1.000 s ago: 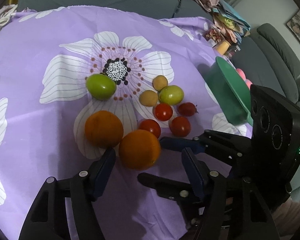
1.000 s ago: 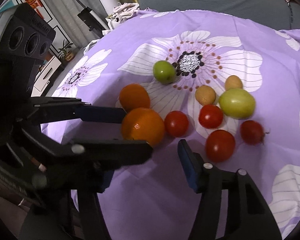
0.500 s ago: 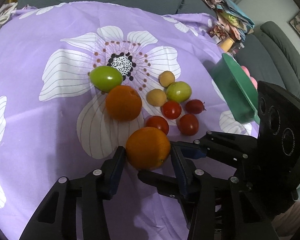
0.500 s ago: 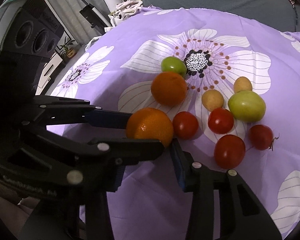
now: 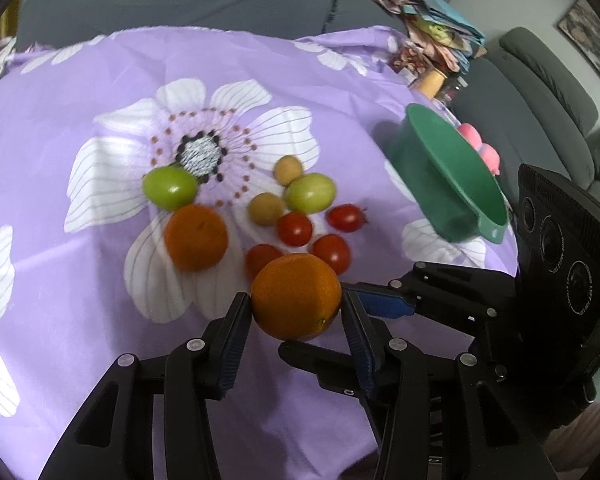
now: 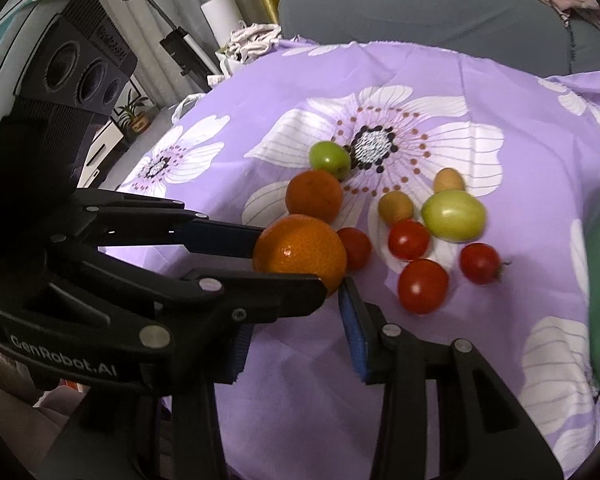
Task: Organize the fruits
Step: 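Carry the orange over the green bowl and open the left gripper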
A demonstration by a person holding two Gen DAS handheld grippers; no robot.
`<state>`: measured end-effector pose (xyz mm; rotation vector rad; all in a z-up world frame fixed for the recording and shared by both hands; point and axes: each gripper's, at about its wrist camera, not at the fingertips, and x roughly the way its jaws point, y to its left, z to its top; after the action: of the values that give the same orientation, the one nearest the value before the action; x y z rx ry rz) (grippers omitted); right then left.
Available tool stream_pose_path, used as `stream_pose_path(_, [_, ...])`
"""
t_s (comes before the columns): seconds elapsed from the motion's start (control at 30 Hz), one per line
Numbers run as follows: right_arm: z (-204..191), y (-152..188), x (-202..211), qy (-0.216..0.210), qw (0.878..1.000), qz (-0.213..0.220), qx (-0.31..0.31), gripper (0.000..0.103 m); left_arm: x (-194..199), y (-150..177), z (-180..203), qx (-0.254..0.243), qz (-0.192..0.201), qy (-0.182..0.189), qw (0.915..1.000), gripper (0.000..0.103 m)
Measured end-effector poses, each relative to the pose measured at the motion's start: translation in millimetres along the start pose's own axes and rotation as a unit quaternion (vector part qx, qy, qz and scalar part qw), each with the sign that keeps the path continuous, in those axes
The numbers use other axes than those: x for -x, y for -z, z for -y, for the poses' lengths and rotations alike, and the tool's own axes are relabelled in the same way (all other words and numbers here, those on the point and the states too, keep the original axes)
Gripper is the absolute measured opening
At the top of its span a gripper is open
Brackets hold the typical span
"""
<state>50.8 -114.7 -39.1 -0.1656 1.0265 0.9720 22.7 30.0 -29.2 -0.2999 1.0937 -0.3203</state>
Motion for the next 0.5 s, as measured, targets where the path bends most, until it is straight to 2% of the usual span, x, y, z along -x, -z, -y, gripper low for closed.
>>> stream_pose_path(0.23, [10.8,2.9,32.6,0.020,0.999,0.041,-0.010,0.041,2.8,-16.1,36.1,-0.047,0.010,0.000,0.9989,0.047])
stream_pose_path(0.5, [40.0,9.6,79.8,0.059,0.993,0.097,-0.040,0.041,-5.7,-45.4,86.8,-0.115,0.014,0.012,0.9932,0.047])
